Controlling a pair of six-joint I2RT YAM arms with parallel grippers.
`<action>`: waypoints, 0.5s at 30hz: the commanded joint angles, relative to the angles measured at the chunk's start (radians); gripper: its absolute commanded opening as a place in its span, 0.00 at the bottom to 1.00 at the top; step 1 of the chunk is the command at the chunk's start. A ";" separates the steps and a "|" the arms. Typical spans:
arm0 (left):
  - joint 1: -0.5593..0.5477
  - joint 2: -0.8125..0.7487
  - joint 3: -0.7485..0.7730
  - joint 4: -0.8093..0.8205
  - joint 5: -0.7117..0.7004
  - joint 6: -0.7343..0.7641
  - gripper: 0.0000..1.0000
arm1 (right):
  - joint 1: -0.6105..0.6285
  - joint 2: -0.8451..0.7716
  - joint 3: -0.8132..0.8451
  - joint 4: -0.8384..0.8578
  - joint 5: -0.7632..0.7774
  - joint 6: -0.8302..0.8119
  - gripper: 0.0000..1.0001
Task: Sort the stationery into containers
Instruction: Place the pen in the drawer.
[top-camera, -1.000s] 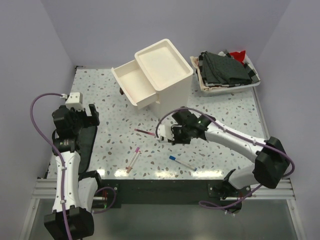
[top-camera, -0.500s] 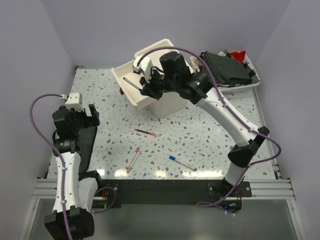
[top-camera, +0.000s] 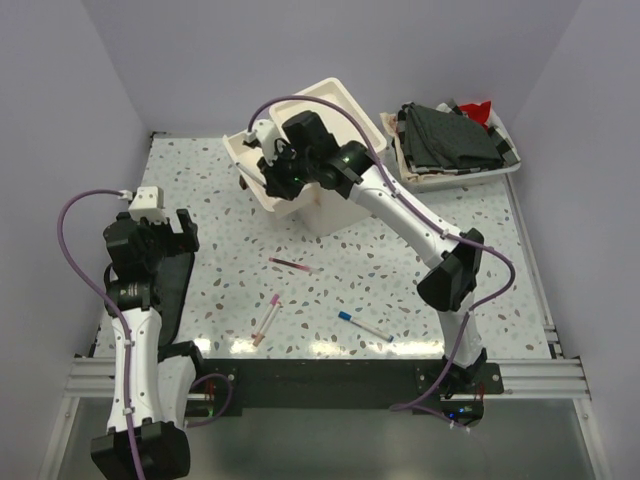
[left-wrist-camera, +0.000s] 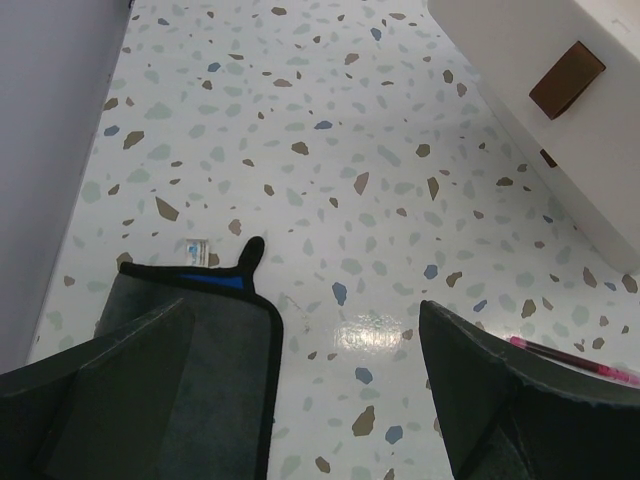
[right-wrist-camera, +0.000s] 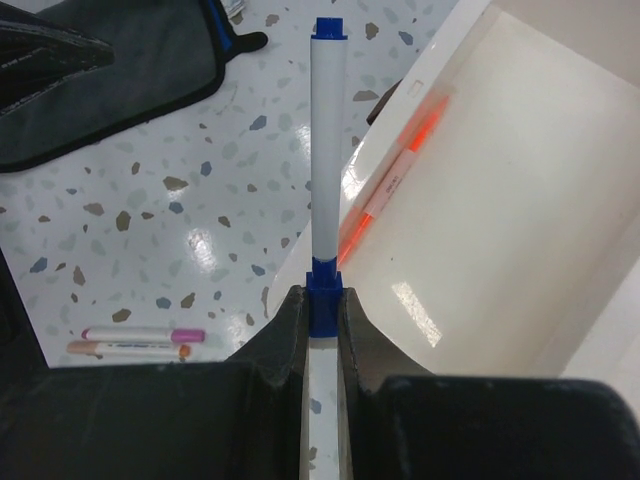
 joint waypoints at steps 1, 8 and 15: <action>0.007 -0.006 0.014 0.016 -0.001 -0.003 0.99 | -0.012 -0.011 0.069 0.052 0.034 0.036 0.00; 0.007 0.006 0.013 0.032 0.006 -0.008 0.99 | -0.023 0.000 0.055 0.070 0.123 0.051 0.56; 0.007 0.003 0.031 0.017 -0.004 -0.002 0.99 | -0.024 -0.171 -0.055 0.060 0.050 -0.053 0.67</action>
